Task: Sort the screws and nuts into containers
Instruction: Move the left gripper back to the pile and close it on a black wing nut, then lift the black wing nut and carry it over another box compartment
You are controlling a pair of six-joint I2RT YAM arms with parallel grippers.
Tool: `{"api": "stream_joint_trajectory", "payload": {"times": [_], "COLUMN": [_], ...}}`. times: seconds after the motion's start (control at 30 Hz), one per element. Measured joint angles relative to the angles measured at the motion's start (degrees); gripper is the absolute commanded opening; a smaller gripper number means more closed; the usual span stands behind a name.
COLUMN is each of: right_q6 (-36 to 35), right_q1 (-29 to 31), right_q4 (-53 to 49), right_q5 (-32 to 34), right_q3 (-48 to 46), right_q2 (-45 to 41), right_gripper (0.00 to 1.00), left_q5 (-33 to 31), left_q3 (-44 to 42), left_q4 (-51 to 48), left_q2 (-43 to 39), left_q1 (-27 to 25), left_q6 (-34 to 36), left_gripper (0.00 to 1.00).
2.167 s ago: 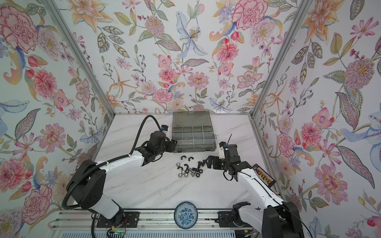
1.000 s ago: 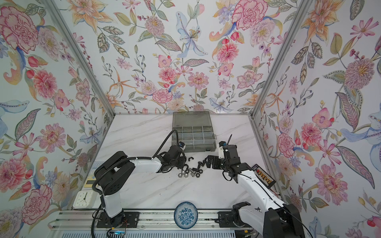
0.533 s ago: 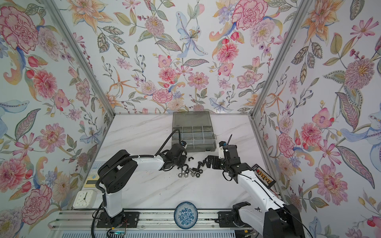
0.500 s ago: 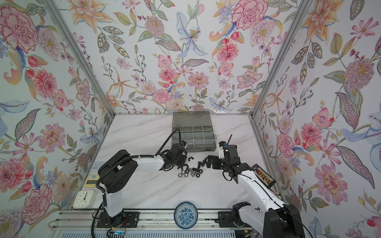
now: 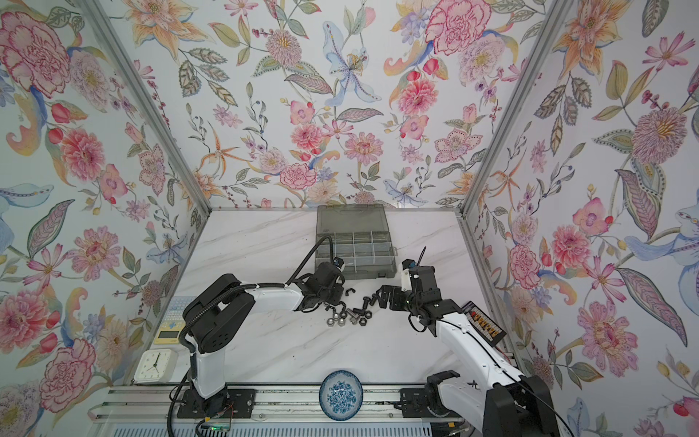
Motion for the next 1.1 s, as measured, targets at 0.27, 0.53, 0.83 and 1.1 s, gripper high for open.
{"api": "stream_joint_trajectory", "payload": {"times": [0.27,0.53,0.83,1.1], "right_q6": [0.0,-0.02,-0.02,0.0], "right_q1": [0.0,0.0,0.0,0.0], "right_q4": [0.0,0.0,0.0,0.0], "right_q5": [0.24,0.24,0.28,0.28], "right_q3": [0.0,0.0,-0.59,-0.61], "right_q2": [0.0,0.0,0.0,0.0], "right_gripper": [0.99,0.99,0.99,0.99], "left_q5": [1.03,1.22,1.22,1.22], "left_q3": [0.85,1.68,1.95,2.47], "left_q4": [-0.94,-2.56,-2.56,-2.45], "left_q2": [0.26,0.42,0.42,0.46], "left_q1": [0.0,0.0,0.0,0.0], "left_q6": [-0.2,-0.24,-0.24,-0.26], "left_gripper": [0.26,0.21,0.17,0.13]}}
